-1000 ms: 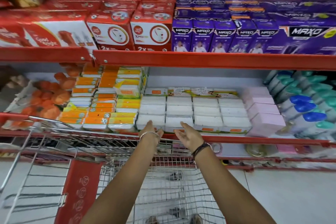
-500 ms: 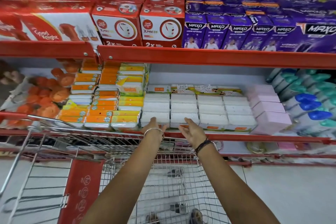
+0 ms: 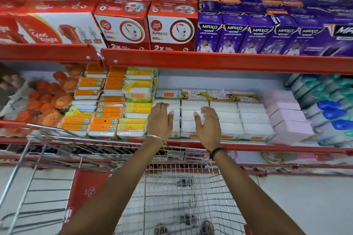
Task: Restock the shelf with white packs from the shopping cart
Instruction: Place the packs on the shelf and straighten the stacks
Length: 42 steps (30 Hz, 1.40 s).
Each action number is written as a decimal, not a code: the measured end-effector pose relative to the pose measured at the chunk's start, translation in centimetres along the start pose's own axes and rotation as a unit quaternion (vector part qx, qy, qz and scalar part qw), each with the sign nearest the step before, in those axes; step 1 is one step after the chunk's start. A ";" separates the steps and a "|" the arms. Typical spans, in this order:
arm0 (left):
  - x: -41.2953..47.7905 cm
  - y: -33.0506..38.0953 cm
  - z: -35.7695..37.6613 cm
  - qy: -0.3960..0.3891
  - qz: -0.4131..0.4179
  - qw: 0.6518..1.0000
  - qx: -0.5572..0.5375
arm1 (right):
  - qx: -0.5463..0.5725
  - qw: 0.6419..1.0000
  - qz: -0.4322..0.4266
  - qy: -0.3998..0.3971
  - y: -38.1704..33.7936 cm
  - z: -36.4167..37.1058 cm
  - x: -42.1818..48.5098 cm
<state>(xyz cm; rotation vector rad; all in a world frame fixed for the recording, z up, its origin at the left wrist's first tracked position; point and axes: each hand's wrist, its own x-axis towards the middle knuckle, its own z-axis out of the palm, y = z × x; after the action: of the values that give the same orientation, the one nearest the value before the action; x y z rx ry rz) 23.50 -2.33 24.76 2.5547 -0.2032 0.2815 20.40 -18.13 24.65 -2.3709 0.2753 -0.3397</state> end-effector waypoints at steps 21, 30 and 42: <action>1.1 -1.9 3.6 -0.153 0.060 0.969 0.187 | -0.219 0.953 -0.136 -0.158 2.8 2.9 2.6; 0.4 4.8 4.8 -0.134 0.117 0.979 0.099 | -0.178 0.980 -0.080 -0.040 7.3 -4.9 2.6; -1.3 9.1 10.2 -0.149 0.113 0.972 0.144 | -0.223 0.970 -0.051 -0.086 12.0 -6.3 3.9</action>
<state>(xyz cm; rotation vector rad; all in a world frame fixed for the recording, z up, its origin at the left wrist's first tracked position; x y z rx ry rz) 22.03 -15.36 20.76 2.8563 -0.6098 0.0073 20.84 -31.91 21.58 -2.8462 0.1597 -0.1251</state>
